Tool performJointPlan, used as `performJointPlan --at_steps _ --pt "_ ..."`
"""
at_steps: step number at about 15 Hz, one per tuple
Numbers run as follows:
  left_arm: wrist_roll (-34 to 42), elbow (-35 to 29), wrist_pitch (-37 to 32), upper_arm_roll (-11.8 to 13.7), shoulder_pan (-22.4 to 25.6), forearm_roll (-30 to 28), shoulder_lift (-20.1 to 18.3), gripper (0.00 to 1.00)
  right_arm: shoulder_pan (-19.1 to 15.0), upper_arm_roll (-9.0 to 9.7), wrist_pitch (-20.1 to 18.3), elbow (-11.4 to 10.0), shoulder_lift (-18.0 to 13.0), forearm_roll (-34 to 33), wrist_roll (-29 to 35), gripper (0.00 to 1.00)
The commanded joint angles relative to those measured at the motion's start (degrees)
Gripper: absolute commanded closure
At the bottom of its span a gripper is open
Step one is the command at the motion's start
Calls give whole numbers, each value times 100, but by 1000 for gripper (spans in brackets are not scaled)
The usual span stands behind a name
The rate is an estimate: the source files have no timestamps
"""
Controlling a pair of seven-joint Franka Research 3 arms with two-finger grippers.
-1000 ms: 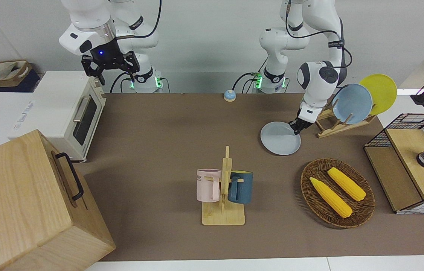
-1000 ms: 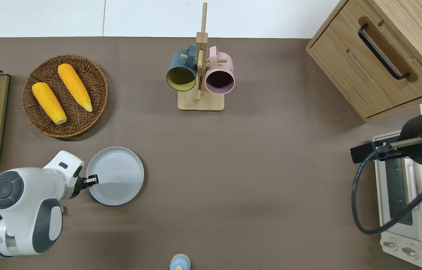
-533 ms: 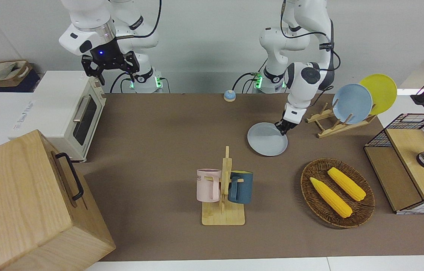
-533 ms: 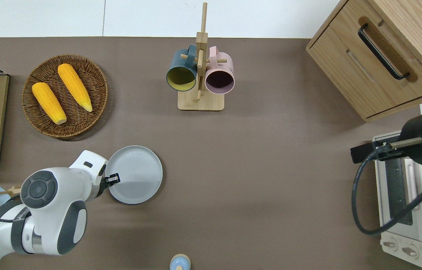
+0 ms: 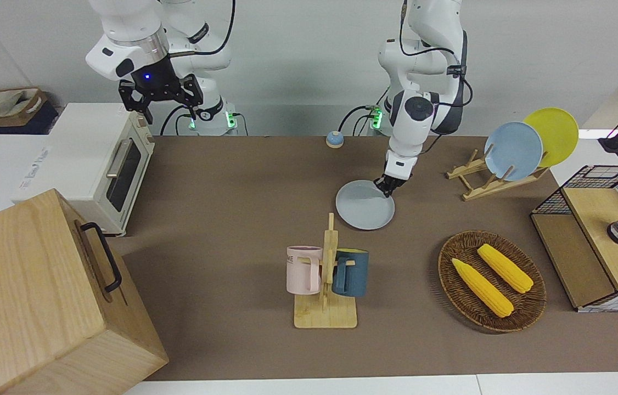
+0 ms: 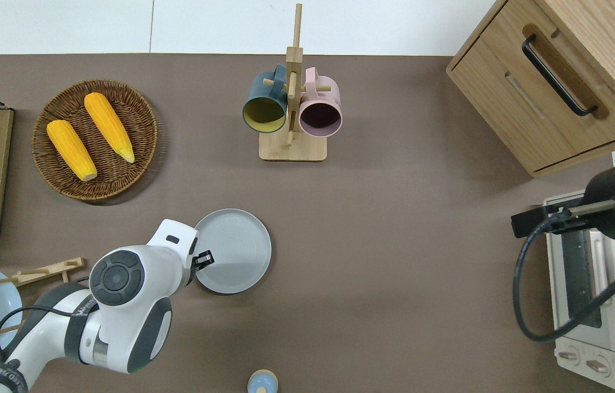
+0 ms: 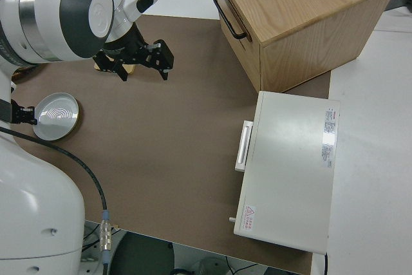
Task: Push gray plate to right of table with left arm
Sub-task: 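Push the gray plate across the table with the left gripper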
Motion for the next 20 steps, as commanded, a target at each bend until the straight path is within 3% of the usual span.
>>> performJointPlan --at_steps 1,10,14,20 --pt "-844 222 57 -472 -82 -16 236 1000 -113 88 -89 50 -17 33 74 17" --pt "-2234 793 -84 -1308 -196 36 648 1000 -113 88 -89 50 -17 33 74 17" --pt "-2700 1066 -225 -1326 -451 81 877 1000 -113 88 -89 50 -17 25 74 17" --pt "-3122 1137 -225 -1344 -749 89 895 1000 -113 96 -89 50 -17 25 74 17"
